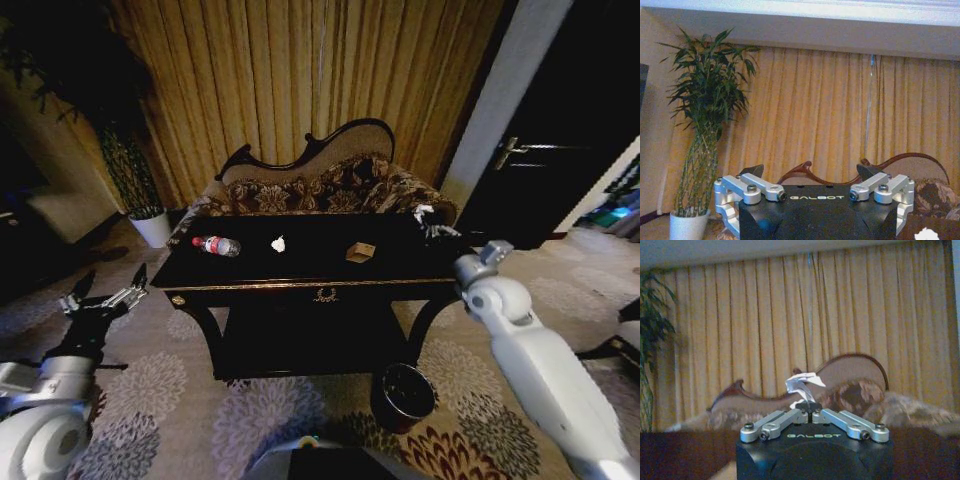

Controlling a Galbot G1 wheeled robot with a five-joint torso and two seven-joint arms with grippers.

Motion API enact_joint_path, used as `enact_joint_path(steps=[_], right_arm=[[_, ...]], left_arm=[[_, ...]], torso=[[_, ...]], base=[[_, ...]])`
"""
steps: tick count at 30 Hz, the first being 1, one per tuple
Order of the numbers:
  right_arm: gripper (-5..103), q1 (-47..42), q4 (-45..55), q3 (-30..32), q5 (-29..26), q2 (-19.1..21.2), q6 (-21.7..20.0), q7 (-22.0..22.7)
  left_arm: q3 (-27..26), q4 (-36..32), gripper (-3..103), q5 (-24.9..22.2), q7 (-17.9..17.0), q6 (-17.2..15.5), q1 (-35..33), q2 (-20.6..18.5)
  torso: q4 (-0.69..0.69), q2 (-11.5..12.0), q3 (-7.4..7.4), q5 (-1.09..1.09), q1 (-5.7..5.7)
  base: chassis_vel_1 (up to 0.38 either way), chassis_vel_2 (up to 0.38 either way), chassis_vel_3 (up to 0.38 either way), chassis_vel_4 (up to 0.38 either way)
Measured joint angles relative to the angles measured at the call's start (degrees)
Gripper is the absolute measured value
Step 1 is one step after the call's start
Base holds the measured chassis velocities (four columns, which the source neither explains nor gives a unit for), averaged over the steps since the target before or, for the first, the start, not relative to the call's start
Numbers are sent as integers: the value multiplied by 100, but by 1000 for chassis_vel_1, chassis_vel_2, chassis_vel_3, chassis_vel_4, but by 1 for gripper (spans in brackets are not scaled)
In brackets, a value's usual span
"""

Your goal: Move to the front of the table and place the trash on the table into the trash bin.

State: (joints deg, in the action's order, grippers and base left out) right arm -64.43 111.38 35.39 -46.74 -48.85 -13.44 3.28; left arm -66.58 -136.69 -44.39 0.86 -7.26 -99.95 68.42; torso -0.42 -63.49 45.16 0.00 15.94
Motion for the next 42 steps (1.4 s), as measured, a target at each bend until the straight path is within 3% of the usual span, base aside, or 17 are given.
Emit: enact_joint_path(steps=[10,21,42], right_arm=[[0,-1092,698,737,439,-335,-81,179],[0,-1921,1037,1375,510,-572,-54,297],[0,-1864,1110,1239,577,-664,-23,327]], left_arm=[[-116,101,100,-113,-69,-99,-8,-80],[-149,158,100,-135,-69,-99,-7,-123],[-187,175,100,-135,-60,-99,-25,-114]], torso=[[1,0,0,-1,0],[0,0,0,-1,0],[1,1,1,-1,0]], base=[[0,0,0,0],[0,0,0,0],[0,0,0,0]])
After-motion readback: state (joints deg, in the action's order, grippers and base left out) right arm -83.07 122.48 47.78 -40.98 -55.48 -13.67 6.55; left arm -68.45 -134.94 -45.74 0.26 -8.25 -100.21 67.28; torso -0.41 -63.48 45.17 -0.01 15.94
